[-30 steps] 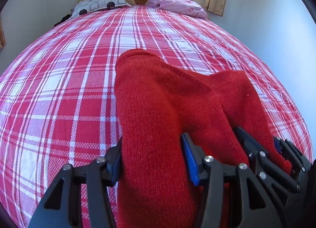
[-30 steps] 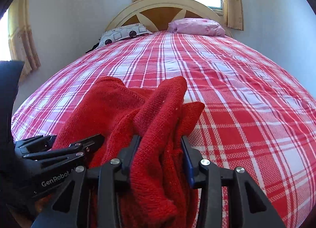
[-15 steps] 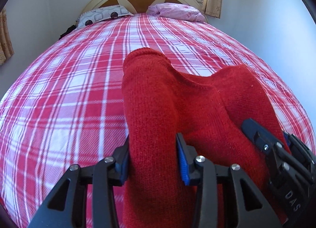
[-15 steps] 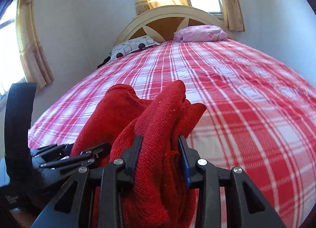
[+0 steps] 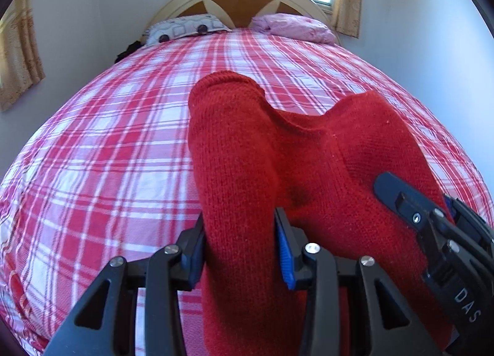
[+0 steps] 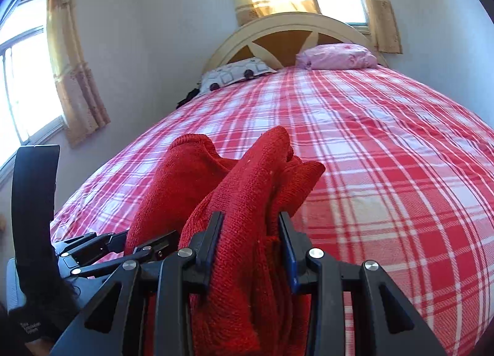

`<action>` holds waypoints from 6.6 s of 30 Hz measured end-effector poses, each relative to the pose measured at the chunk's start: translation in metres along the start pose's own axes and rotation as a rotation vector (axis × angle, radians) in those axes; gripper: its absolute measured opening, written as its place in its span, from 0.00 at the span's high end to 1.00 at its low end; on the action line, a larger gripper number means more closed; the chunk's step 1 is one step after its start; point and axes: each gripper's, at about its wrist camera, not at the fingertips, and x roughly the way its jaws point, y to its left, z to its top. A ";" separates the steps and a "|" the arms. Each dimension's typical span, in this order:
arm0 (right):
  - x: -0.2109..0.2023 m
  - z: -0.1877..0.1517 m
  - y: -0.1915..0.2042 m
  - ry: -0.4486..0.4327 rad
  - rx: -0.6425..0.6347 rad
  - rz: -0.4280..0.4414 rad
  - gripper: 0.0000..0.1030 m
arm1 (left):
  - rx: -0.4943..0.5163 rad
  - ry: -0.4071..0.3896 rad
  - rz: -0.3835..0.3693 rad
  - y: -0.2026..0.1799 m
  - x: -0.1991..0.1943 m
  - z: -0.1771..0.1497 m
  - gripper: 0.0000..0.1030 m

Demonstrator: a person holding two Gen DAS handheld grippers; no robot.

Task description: Fold small clothes

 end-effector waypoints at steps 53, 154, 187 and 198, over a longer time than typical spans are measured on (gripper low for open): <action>0.241 0.030 0.109 0.450 0.011 0.421 0.41 | -0.547 0.096 -0.011 0.225 0.065 0.005 0.19; -0.071 -0.024 0.121 -0.179 -0.152 0.023 0.23 | -0.143 -0.066 0.339 0.070 -0.096 -0.043 0.00; -0.196 -0.004 0.135 -0.347 -0.032 0.002 0.11 | -0.127 -0.341 0.371 0.043 -0.236 -0.042 0.00; -0.189 -0.008 0.137 -0.320 -0.049 -0.025 0.11 | -0.111 -0.287 0.414 0.042 -0.222 -0.042 0.00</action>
